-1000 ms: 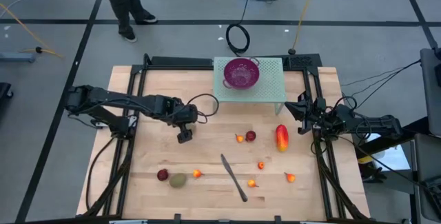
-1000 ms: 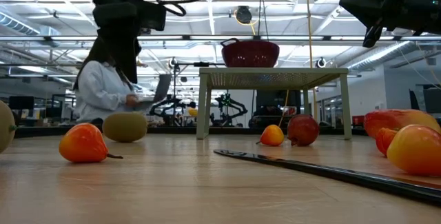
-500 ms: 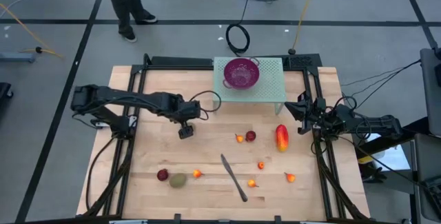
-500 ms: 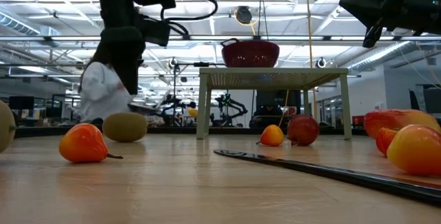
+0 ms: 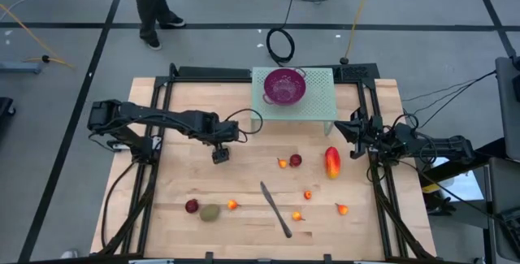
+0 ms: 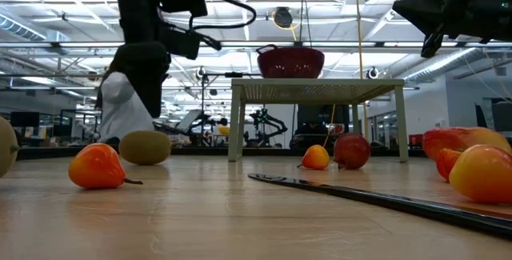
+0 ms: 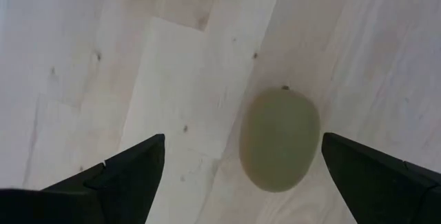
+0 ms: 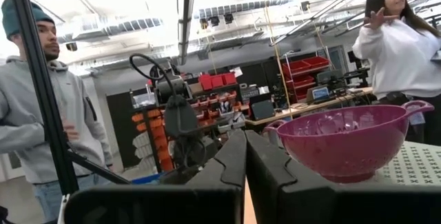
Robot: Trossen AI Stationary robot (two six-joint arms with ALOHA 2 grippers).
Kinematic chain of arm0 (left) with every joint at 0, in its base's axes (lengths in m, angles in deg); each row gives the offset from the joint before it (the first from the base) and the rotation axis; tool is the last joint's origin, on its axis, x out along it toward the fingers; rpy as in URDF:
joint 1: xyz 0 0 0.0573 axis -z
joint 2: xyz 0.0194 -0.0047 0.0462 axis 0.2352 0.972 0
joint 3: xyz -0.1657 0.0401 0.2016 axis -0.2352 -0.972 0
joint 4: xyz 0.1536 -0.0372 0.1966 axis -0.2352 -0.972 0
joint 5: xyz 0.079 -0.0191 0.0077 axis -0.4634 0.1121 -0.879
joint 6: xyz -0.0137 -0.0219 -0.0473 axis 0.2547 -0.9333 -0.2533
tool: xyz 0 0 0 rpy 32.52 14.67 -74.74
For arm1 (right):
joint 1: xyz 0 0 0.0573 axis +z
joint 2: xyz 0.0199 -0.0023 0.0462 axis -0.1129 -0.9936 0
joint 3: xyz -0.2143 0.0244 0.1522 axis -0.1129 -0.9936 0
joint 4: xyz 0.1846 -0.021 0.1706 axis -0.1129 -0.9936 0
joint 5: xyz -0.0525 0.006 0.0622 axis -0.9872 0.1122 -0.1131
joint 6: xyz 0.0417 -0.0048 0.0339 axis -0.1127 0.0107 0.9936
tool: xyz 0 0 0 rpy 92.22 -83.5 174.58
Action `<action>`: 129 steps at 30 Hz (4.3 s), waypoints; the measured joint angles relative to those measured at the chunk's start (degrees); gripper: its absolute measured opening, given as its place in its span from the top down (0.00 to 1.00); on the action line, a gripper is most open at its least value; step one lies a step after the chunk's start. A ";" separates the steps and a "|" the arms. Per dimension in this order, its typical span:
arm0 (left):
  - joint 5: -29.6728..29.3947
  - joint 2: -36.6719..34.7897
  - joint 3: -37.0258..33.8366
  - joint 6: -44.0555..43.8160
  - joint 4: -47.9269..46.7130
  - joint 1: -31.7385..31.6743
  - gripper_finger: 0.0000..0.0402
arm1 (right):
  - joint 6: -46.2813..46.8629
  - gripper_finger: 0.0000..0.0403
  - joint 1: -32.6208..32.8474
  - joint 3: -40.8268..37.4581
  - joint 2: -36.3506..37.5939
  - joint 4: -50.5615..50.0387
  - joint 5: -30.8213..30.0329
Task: Pick & Place Fruit
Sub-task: Put the brown kiwi into the violet strainer bowl on the shelf
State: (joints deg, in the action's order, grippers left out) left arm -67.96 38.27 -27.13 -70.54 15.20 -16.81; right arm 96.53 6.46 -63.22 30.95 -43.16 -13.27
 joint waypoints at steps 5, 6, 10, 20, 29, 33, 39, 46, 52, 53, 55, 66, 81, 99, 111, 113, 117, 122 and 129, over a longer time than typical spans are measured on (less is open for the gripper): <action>0.67 0.07 -2.36 -0.93 0.06 0.36 0.03 | 0.00 1.00 0.02 -0.01 0.01 0.02 0.00; 0.69 0.09 -2.90 -1.60 0.02 0.36 0.03 | 0.01 1.00 0.00 -0.01 0.01 0.03 0.00; 0.59 0.09 -4.20 -3.49 1.46 0.35 0.03 | 0.01 1.00 -0.01 -0.01 0.01 0.02 0.00; 0.01 0.07 -6.16 -1.88 3.43 0.34 0.03 | 0.00 1.00 0.00 0.00 0.01 0.02 0.00; 0.83 0.07 -6.96 -0.56 7.01 0.33 0.03 | 0.00 1.00 0.02 0.00 0.01 0.02 0.00; 1.06 0.07 -7.22 1.25 7.24 0.66 0.03 | 0.01 1.00 0.02 0.00 0.01 0.03 -0.01; 1.11 0.07 -9.52 0.63 8.16 0.66 0.03 | 0.02 1.00 0.02 0.00 0.01 0.02 0.00; 1.08 0.07 -11.70 -0.50 13.09 0.57 0.03 | 0.00 1.00 0.02 -0.02 0.01 0.02 0.00; 1.08 0.07 -11.98 0.97 14.57 0.57 0.03 | 0.00 1.00 -0.01 0.00 0.01 0.04 -0.02; 1.10 0.07 -11.98 1.25 14.55 0.57 0.03 | 0.00 1.00 0.01 0.00 0.01 0.04 0.00; 1.10 0.07 -11.98 1.28 14.54 0.56 0.03 | 0.00 1.00 0.02 -0.01 0.01 0.04 -0.01; 1.13 4.66 -11.96 -0.26 15.61 0.55 0.03 | 0.02 1.00 0.00 -0.01 0.01 0.04 0.00; 1.38 4.92 -12.07 -3.72 17.50 0.57 0.12 | 0.02 1.00 0.02 -0.02 0.01 0.04 -0.02; 2.54 4.85 -11.98 -3.48 18.18 0.57 0.44 | 0.02 1.00 0.00 -0.02 0.01 0.02 -0.02; 2.52 4.85 -8.27 -3.92 12.36 0.57 0.45 | 0.02 1.00 0.02 -0.02 0.01 0.02 -0.04; 2.21 4.85 -6.54 -3.90 10.33 0.57 0.46 | 0.02 1.00 0.00 -0.01 0.01 0.02 -0.04; 1.88 4.85 -3.09 -3.44 7.49 0.57 0.46 | 0.02 1.00 0.00 -0.02 0.01 0.02 -0.04; 1.45 4.83 1.63 -3.40 3.52 0.63 0.45 | 0.02 1.00 -0.01 -0.01 0.01 0.02 -0.04; 2.37 4.83 8.04 -3.33 2.39 2.03 0.45 | 0.02 1.00 -0.01 -0.01 0.01 0.02 -0.04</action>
State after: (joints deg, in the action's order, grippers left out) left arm -65.58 43.10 -19.10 -73.87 17.59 -14.78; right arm 96.55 6.45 -63.23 30.96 -43.14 -13.31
